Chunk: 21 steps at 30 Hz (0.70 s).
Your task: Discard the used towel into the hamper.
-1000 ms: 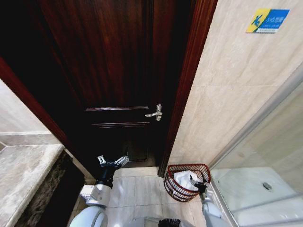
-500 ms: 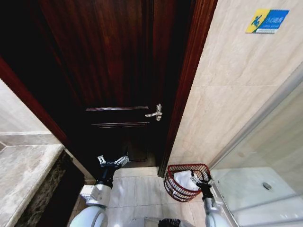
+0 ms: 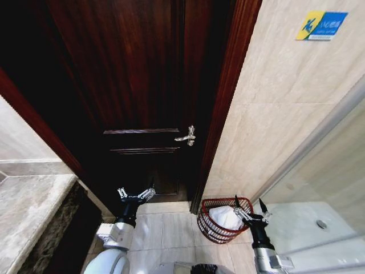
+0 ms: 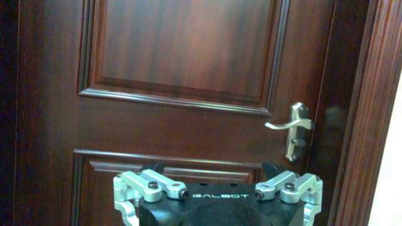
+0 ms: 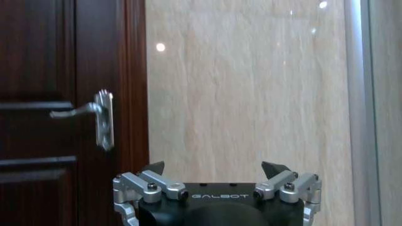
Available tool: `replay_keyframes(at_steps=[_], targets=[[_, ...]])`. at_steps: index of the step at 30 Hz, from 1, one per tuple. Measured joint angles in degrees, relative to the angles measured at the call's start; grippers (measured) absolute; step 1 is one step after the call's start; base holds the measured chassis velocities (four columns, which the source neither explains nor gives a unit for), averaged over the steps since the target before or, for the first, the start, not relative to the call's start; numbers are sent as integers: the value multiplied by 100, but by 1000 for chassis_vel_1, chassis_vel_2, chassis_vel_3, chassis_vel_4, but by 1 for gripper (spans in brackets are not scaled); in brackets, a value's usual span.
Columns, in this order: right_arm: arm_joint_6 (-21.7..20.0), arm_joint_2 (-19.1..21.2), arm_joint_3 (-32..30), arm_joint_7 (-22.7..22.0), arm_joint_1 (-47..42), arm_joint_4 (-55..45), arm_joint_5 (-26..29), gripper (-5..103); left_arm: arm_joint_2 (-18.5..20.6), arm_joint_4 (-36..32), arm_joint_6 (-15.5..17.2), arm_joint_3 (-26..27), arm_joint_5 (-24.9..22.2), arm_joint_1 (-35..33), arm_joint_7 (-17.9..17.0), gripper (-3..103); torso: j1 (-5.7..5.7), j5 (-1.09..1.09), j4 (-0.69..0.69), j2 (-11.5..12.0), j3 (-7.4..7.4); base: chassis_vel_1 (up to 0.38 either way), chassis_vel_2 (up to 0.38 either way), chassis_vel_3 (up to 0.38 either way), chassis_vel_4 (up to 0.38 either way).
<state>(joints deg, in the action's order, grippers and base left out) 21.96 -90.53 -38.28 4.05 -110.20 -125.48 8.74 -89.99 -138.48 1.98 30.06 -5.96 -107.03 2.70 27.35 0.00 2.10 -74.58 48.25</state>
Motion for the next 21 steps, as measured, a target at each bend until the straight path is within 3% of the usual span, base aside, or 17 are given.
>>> replay_keyframes(at_steps=[8,21], targets=[[118,-5,181,-110,-209,-752,-115,100,0,0,0,0,0,0,0,100,0,0,0,0,0,0,0,0,0],[428,-18,130,-211,-271,-1000,-310,100,0,0,0,0,0,0,0,100,0,0,0,0,0,0,0,0,0]])
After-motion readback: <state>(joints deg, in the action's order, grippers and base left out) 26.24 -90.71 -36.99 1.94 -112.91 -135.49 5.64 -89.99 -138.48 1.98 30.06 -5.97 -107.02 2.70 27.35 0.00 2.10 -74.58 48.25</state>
